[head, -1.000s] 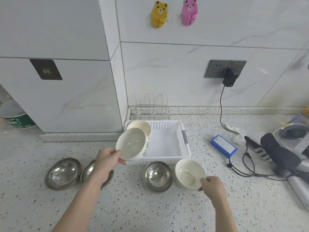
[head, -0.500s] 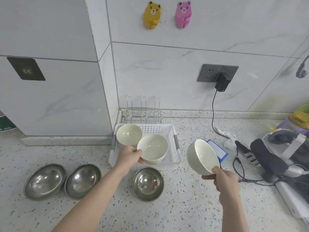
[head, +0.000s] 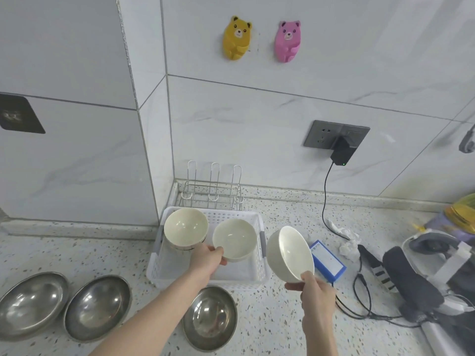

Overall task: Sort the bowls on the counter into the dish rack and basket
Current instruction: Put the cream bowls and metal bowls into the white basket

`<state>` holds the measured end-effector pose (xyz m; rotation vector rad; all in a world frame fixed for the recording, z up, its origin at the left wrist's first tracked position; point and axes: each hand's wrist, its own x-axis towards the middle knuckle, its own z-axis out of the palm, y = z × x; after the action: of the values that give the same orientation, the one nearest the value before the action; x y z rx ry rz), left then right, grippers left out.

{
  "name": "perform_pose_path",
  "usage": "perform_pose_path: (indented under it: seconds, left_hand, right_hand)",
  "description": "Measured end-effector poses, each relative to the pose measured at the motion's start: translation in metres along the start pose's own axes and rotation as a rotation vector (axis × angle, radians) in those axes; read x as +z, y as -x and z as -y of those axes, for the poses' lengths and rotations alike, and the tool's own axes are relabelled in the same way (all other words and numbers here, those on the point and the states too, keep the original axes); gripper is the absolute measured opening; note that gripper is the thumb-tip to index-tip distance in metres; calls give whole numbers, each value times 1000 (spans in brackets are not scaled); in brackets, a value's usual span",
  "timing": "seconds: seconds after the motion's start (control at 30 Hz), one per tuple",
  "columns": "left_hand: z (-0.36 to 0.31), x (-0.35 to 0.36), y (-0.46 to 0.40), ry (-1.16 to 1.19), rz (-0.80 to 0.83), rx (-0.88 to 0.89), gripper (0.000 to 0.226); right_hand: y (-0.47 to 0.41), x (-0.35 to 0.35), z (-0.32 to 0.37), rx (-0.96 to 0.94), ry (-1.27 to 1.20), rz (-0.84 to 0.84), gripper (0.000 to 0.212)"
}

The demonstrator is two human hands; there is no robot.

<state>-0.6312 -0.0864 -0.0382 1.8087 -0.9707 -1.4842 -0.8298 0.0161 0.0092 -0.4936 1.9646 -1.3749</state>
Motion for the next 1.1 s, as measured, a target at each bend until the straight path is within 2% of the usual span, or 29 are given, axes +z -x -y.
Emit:
perform_pose_path:
  seconds: [0.3, 0.63, 0.77, 1.0, 1.1]
  left_hand:
    - [15, 6, -21, 55, -34, -68, 5]
    - [17, 9, -21, 60, -30, -69, 9]
    - [11, 6, -16, 128, 16, -128, 18]
    - [6, -5, -9, 237, 135, -178, 5]
    - [1, -10, -8, 267, 205, -208, 12]
  right_hand:
    - [2, 52, -8, -105, 111, -34, 28]
    - [-11, 94, -6, -124, 132, -46, 28]
    - [-18, 105, 0, -128, 202, -52, 30]
    - [-23, 122, -3, -124, 343, -42, 34]
    - [-25, 124, -6, -143, 395, -63, 34]
